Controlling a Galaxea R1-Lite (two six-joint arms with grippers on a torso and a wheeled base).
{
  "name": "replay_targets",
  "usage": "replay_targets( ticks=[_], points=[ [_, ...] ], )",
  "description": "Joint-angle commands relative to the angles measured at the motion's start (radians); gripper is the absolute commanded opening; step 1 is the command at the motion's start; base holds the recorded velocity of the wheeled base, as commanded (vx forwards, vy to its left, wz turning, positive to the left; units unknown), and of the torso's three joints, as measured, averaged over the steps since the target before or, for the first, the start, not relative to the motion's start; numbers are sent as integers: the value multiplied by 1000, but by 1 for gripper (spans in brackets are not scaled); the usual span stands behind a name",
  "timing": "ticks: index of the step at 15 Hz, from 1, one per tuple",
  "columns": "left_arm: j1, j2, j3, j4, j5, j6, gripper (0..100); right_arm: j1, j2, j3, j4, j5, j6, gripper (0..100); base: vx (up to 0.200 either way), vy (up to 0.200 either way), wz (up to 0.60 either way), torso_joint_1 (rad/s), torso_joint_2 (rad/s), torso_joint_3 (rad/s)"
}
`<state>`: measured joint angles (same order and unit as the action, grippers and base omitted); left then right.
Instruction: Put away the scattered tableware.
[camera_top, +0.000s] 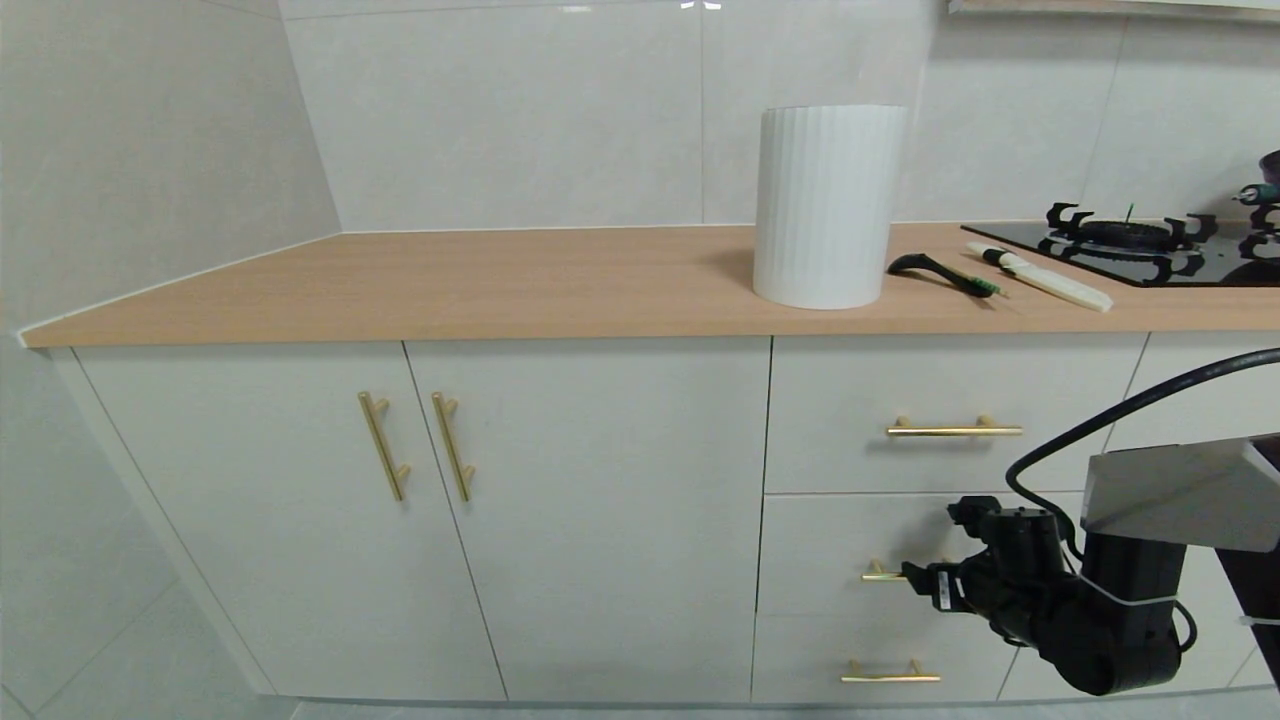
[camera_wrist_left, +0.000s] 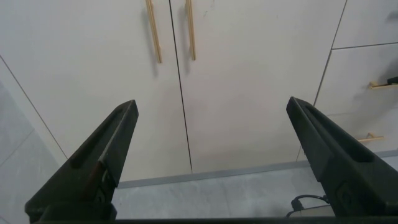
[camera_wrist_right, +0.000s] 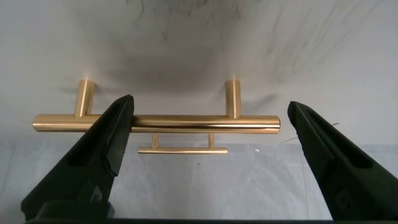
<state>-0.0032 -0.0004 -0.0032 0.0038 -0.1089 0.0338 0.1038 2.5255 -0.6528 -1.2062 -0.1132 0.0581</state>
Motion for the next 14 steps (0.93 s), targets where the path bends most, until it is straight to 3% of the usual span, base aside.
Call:
replay_targets(
  ticks=[1,7,10,14],
  points=[
    [0,0,0,1,0,0,100,0,-4,2,4,0,-1,100,0,0,0,0,0,0],
    [0,0,0,1,0,0,100,2,-21,10,51,1,-1,100,0,0,0,0,0,0],
    [0,0,0,1,0,0,100,11,-171,147,69,9,-3,100,0,0,0,0,0,0],
    [0,0,0,1,0,0,100,109,-619,205,428,17,-3,100,0,0,0,0,0,0]
  ],
)
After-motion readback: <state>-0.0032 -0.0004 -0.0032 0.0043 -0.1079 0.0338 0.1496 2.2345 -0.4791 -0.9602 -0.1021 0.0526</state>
